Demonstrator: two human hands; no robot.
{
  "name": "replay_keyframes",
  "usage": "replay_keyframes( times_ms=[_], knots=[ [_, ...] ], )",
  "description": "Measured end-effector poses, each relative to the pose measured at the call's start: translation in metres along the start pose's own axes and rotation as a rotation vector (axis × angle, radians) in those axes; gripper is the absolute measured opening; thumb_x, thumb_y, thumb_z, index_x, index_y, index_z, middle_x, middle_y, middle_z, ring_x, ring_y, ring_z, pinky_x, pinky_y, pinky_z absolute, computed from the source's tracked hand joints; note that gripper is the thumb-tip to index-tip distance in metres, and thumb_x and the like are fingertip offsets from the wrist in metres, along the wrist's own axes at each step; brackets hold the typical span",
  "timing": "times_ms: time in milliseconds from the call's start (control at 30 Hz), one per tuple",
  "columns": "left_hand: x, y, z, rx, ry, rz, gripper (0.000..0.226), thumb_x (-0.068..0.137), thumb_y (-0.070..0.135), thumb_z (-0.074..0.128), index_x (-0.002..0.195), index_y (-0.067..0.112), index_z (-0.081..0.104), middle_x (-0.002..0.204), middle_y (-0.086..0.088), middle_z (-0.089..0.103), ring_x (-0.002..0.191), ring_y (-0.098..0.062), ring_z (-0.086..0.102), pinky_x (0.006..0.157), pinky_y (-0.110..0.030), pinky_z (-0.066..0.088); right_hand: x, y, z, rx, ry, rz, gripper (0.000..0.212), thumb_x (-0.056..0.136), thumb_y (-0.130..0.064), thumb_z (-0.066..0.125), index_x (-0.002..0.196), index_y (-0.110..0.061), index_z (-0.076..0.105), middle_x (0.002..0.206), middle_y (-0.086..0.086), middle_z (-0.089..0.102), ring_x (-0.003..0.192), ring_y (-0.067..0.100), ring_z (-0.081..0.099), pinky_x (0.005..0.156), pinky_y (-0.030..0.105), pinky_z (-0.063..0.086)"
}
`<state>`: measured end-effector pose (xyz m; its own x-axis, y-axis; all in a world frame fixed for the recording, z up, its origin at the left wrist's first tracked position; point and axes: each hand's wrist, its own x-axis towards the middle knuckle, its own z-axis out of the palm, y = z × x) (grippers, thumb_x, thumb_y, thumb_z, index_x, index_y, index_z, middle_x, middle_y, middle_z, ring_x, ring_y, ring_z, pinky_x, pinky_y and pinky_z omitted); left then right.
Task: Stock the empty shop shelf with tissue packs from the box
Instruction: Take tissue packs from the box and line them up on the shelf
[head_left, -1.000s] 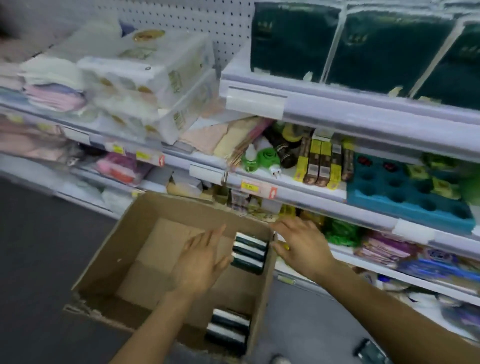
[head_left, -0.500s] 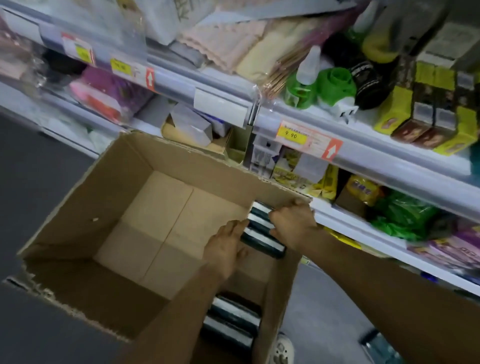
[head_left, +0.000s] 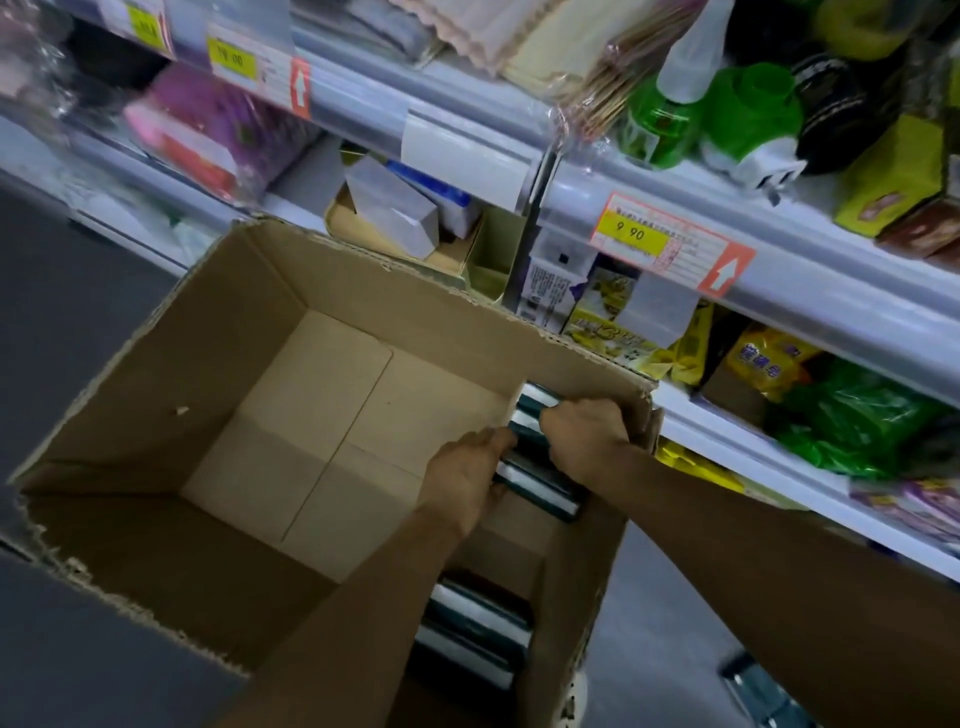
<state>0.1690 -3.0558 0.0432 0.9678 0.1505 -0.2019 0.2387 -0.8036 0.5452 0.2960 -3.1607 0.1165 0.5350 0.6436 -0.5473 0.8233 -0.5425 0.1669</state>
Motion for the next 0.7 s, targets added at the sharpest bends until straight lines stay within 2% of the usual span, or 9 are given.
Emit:
replay_keyframes(
  times_ms=[100,167,233,333,467,567,700],
  knots=[
    [0.000,-0.003,-0.010,0.076,-0.021,0.037,0.036,0.079,0.013,0.069,0.114,0.017,0.066,0.105,-0.005,0.064,0.098,-0.026,0.058,0.076,-0.034,0.045,-0.005,0.001,-0.006,0.059,0.009,0.013,0.017,0.094,-0.019,0.054,0.111,-0.017,0.058,0.116,0.005,0.064,0.107,0.026,0.062,0.076,0.032,0.045],
    [-0.005,-0.005,-0.024,0.101,-0.014,-0.004,0.034,0.079,0.021,0.070,0.114,0.021,0.066,0.105,-0.001,0.062,0.100,-0.022,0.055,0.080,-0.033,0.042,-0.014,0.004,-0.015,0.107,0.035,0.014,0.018,0.092,-0.024,0.056,0.109,-0.017,0.059,0.113,0.006,0.065,0.103,0.026,0.063,0.072,0.031,0.043],
    [-0.014,-0.005,-0.042,0.094,-0.009,-0.064,0.035,0.079,0.027,0.070,0.113,0.024,0.064,0.105,0.001,0.060,0.103,-0.019,0.052,0.082,-0.032,0.040,-0.025,0.008,-0.027,0.155,0.082,0.016,0.012,0.090,-0.028,0.057,0.098,-0.019,0.058,0.109,0.006,0.065,0.098,0.027,0.063,0.065,0.029,0.038],
    [-0.032,0.004,-0.077,-0.033,0.006,-0.168,0.031,0.078,0.023,0.073,0.108,0.020,0.065,0.103,0.000,0.060,0.101,-0.019,0.054,0.081,-0.033,0.045,-0.048,0.015,-0.051,0.249,0.203,0.039,0.013,0.087,-0.031,0.057,0.086,-0.020,0.050,0.104,0.005,0.062,0.094,0.027,0.061,0.061,0.029,0.034],
    [-0.055,0.031,-0.130,-0.286,0.156,-0.333,0.026,0.079,0.015,0.073,0.101,0.020,0.061,0.096,0.005,0.064,0.089,-0.013,0.061,0.074,-0.024,0.051,-0.092,0.026,-0.088,0.445,0.339,0.039,0.023,0.083,-0.035,0.061,0.081,-0.019,0.044,0.093,0.001,0.051,0.086,0.025,0.054,0.058,0.030,0.032],
    [-0.065,0.055,-0.166,-0.404,0.195,-0.333,0.028,0.082,0.020,0.072,0.108,0.019,0.062,0.104,0.001,0.066,0.096,-0.017,0.063,0.078,-0.035,0.059,-0.133,0.037,-0.122,0.622,0.365,0.073,0.029,0.081,-0.032,0.064,0.081,-0.018,0.039,0.079,0.000,0.049,0.075,0.026,0.051,0.056,0.034,0.034],
    [-0.071,0.099,-0.210,-0.523,0.176,-0.241,0.034,0.083,0.034,0.070,0.113,0.021,0.062,0.107,0.000,0.068,0.099,-0.018,0.065,0.082,-0.044,0.059,-0.190,0.059,-0.157,0.701,0.488,0.150,0.026,0.081,-0.031,0.065,0.093,-0.019,0.045,0.087,0.003,0.057,0.080,0.027,0.052,0.061,0.036,0.039]
  ],
)
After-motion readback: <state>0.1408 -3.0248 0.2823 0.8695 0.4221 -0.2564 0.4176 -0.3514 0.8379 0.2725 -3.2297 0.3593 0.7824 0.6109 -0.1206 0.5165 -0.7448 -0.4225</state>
